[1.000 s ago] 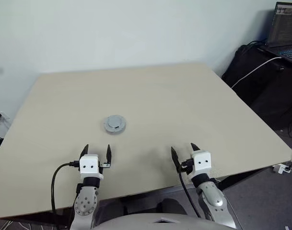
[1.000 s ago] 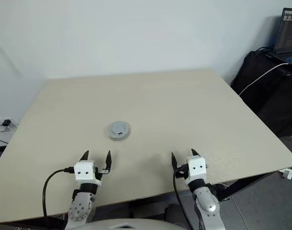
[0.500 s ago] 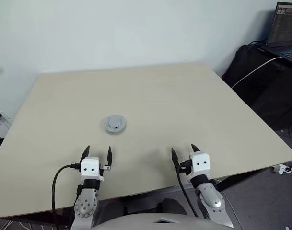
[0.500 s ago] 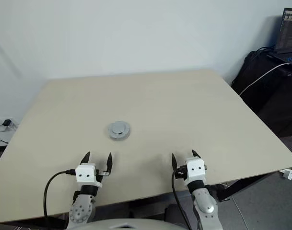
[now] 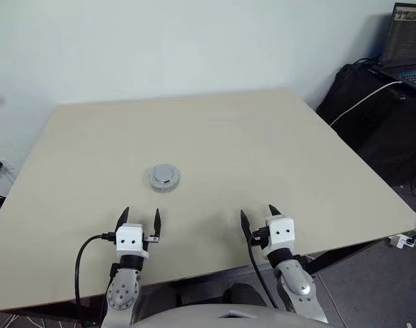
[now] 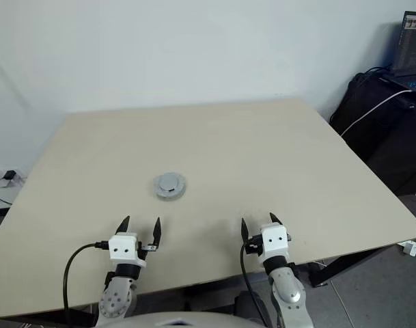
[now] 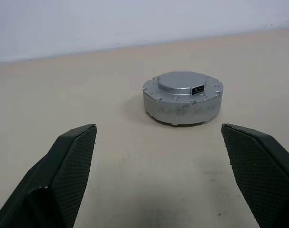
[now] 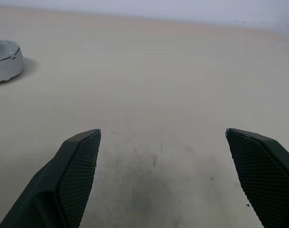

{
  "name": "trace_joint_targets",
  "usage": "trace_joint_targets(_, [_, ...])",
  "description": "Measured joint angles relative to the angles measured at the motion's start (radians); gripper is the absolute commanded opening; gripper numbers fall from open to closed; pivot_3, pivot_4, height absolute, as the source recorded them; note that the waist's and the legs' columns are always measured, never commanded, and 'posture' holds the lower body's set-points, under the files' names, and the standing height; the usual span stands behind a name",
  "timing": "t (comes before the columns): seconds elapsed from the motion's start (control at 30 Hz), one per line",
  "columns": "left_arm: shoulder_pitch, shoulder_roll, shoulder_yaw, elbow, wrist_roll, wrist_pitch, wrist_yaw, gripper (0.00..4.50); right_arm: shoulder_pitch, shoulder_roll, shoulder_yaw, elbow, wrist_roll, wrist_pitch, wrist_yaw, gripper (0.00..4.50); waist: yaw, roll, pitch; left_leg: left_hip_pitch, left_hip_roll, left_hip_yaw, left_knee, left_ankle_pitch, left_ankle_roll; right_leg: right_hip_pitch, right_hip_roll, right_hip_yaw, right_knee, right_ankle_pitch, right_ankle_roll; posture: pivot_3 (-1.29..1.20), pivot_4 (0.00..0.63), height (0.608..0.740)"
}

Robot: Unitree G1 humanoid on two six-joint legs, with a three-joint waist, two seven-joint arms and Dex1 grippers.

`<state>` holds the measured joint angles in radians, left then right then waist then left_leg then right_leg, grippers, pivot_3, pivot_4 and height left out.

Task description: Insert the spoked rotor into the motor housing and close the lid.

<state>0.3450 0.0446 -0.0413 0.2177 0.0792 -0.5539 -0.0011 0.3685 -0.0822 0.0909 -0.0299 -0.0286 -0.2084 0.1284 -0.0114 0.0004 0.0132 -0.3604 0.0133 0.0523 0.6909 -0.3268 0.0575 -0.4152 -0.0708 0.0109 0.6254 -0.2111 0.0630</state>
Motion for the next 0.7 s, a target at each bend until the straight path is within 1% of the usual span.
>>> trace_joint_targets(0.7, [-0.009,-0.001,-0.009,-0.001,0.001,0.005,-0.002,4.45,0.01,0.01,0.009,-0.062,-0.005,0.046,-0.005,4.5,0.0,0.0,0.0,0.0,0.0,0.0,0.0,0.0,0.0,0.0,0.0,0.0,0.0,0.0,0.0,0.0,0.0,0.74])
